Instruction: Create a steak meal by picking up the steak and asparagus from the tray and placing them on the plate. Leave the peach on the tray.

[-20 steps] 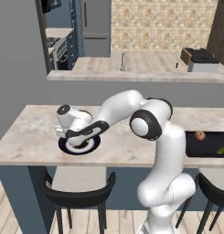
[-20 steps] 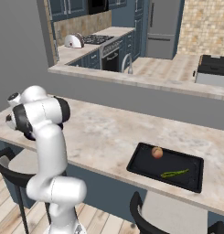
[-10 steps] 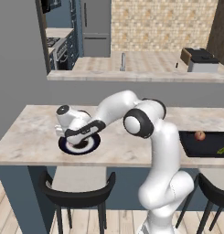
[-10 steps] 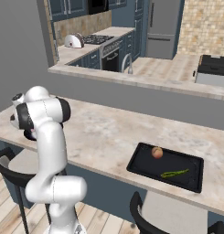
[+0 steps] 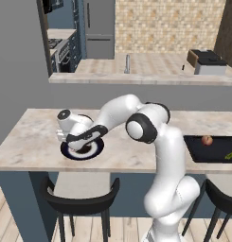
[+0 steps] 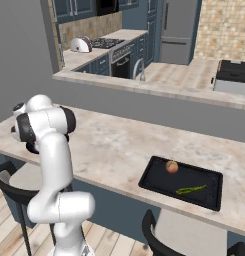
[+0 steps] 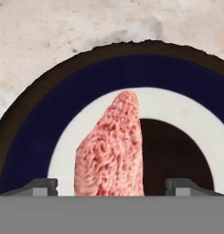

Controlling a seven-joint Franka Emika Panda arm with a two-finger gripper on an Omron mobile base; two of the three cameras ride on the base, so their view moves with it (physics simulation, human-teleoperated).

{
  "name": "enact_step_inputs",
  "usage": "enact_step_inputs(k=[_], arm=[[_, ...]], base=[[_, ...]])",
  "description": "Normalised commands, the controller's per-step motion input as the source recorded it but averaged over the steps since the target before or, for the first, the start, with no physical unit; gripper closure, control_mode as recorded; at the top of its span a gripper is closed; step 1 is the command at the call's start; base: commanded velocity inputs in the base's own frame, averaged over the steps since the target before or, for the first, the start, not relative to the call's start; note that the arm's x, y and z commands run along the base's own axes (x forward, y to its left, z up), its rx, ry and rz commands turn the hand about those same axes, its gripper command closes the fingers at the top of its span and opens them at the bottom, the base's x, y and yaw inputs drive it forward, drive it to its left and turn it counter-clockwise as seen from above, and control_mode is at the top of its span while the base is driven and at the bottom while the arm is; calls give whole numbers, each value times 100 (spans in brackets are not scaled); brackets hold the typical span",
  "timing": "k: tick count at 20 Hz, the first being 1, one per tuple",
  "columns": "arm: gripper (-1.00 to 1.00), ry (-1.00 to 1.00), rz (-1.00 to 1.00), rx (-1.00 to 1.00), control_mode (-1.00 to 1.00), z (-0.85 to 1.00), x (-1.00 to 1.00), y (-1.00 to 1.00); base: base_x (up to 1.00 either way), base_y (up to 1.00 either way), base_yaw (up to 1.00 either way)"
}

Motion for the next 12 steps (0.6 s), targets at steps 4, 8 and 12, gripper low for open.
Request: enact_step_inputs(k=[4, 8, 12], arm=[[-100, -9, 0, 0, -100, 37, -18, -3], [-100, -6, 0, 1, -100, 73, -48, -33], [-100, 0, -1, 6, -100, 68, -69, -76]], base=[[0, 0, 0], [0, 0, 0], [0, 0, 0]])
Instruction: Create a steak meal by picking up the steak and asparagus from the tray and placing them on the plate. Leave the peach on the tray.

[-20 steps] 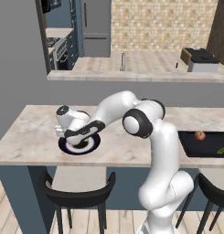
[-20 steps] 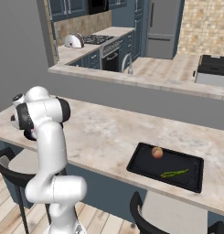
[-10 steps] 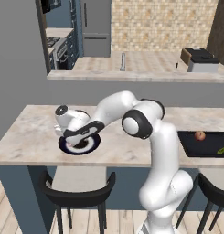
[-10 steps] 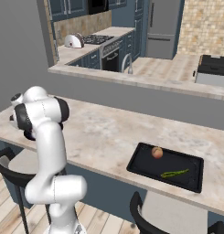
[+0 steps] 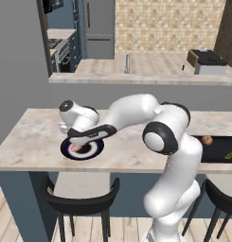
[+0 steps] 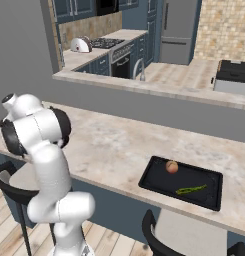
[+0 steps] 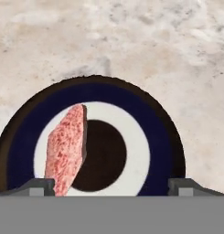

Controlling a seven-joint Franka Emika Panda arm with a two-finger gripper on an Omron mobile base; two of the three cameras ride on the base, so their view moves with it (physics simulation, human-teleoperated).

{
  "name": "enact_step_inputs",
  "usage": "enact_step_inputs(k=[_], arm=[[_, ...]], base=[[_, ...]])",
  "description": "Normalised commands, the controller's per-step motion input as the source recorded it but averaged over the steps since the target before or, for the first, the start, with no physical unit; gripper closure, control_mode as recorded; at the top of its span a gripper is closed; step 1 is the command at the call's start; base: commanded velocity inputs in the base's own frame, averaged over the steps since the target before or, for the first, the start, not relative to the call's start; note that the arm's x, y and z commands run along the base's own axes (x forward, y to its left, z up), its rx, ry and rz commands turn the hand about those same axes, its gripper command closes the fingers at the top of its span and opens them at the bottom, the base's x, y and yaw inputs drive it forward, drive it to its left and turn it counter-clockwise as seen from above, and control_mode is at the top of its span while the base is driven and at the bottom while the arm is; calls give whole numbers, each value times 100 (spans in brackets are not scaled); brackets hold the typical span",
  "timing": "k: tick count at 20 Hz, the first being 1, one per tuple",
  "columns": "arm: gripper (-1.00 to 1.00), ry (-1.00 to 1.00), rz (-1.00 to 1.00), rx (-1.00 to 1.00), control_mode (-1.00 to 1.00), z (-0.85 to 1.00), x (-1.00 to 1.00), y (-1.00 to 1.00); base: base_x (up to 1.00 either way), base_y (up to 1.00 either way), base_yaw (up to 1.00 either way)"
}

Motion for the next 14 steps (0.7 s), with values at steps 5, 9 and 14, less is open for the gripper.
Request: enact_step_inputs(k=[5, 9, 14], arm=[[-100, 0, -6, 10, -100, 46, -51, -100], [-100, -1, -3, 11, -100, 43, -37, -100], [-100, 0, 0, 1, -100, 37, -50, -100]], base=[[0, 0, 0], [0, 0, 0], [0, 0, 0]])
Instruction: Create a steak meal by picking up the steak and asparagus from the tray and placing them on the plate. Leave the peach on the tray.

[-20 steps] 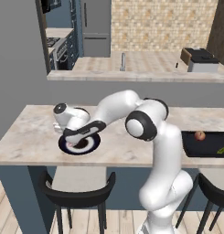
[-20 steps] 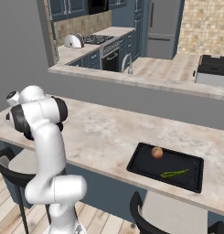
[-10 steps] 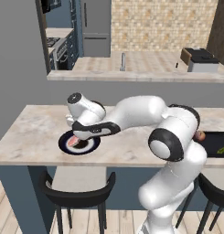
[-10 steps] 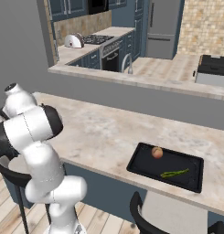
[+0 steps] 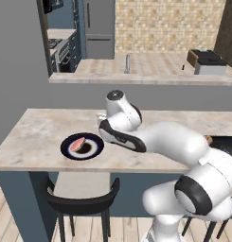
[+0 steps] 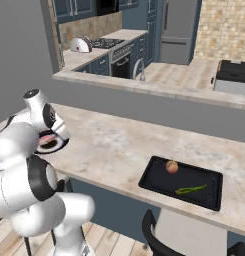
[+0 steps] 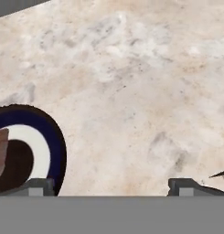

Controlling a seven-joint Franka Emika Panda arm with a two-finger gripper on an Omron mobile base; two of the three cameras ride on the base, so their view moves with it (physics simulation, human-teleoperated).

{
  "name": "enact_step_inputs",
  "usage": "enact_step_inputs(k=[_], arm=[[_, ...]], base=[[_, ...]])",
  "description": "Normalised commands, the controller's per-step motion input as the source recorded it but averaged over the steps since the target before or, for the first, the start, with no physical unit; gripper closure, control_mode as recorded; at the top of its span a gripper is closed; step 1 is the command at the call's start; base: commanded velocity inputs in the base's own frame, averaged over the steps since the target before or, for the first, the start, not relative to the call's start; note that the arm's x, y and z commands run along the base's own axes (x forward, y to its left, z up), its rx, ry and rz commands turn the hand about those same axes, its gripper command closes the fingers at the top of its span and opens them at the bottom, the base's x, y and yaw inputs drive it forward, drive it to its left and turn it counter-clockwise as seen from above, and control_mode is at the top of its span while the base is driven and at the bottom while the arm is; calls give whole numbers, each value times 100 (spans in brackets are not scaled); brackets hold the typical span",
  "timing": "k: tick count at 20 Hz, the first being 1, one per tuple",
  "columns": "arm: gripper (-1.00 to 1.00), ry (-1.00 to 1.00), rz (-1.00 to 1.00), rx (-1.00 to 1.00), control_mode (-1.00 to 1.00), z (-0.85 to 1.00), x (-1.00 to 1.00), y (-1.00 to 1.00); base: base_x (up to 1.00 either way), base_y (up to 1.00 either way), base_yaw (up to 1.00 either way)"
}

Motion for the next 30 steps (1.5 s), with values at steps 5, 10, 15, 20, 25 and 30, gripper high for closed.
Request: enact_step_inputs(k=[5, 10, 15, 20, 25, 30], arm=[[-100, 4, 0, -5, -100, 48, -43, -100], [-100, 7, 0, -14, -100, 42, -50, -100], [-100, 6, 0, -10, -100, 7, -82, -100], [-100, 5, 0, -2, -100, 0, -76, -100], [-100, 8, 0, 0, -100, 0, -45, -100], [-100, 5, 0, 0, -100, 0, -12, -100]], base=[[0, 0, 0], [0, 0, 0], [0, 0, 0], [0, 0, 0], [0, 0, 0], [0, 0, 0]])
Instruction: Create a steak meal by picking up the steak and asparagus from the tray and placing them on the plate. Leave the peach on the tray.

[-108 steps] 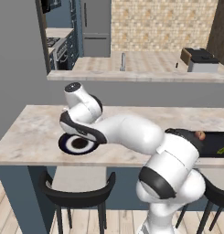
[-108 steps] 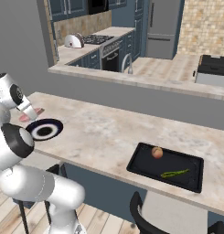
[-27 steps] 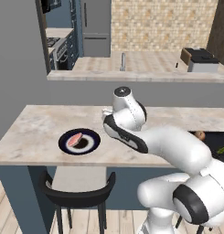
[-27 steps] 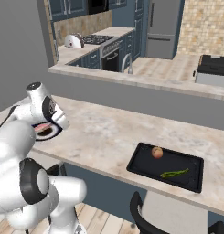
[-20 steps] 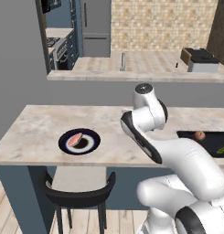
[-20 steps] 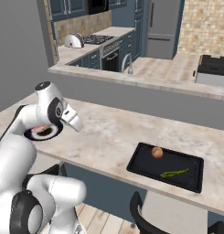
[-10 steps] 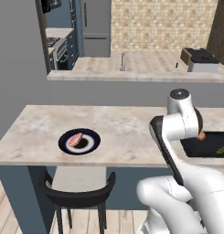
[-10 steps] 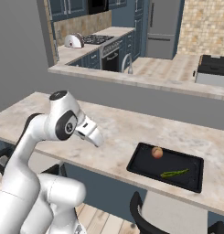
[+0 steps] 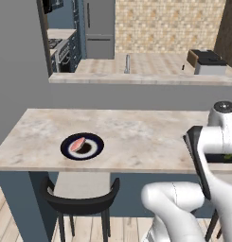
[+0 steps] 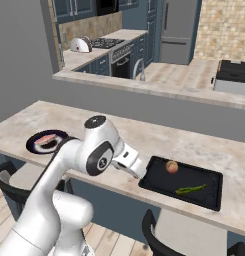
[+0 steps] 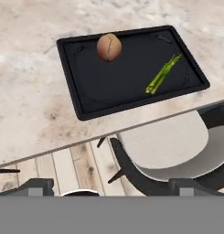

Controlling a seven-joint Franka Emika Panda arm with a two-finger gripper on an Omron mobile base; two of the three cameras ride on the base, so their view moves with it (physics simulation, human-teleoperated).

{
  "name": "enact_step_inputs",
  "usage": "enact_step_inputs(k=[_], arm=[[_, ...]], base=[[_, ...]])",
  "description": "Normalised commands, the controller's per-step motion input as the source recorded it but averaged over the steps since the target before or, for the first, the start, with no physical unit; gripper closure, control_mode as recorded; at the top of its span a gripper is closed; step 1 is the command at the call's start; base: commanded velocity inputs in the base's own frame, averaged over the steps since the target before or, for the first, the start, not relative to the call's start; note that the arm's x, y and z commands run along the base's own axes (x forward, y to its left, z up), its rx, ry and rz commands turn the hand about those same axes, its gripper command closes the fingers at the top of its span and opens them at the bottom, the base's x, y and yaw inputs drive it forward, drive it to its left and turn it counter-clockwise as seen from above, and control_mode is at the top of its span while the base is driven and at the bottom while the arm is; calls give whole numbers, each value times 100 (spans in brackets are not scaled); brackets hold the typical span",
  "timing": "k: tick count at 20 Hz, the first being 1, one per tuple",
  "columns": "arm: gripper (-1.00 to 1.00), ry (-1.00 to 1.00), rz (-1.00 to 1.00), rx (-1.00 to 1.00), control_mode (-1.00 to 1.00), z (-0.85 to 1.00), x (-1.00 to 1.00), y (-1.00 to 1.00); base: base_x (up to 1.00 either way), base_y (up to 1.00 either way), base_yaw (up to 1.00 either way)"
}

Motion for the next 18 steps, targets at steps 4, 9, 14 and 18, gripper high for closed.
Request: enact_step_inputs(k=[4, 9, 14, 18], arm=[[-100, 1, -1, 5, -100, 0, 0, -100], [-100, 0, 0, 17, -100, 0, 0, -100], [-100, 3, 0, 21, -100, 0, 16, -77], [-100, 4, -2, 15, -100, -6, 33, -45]], base=[[0, 0, 0], [0, 0, 0], [0, 0, 0], [0, 0, 0]])
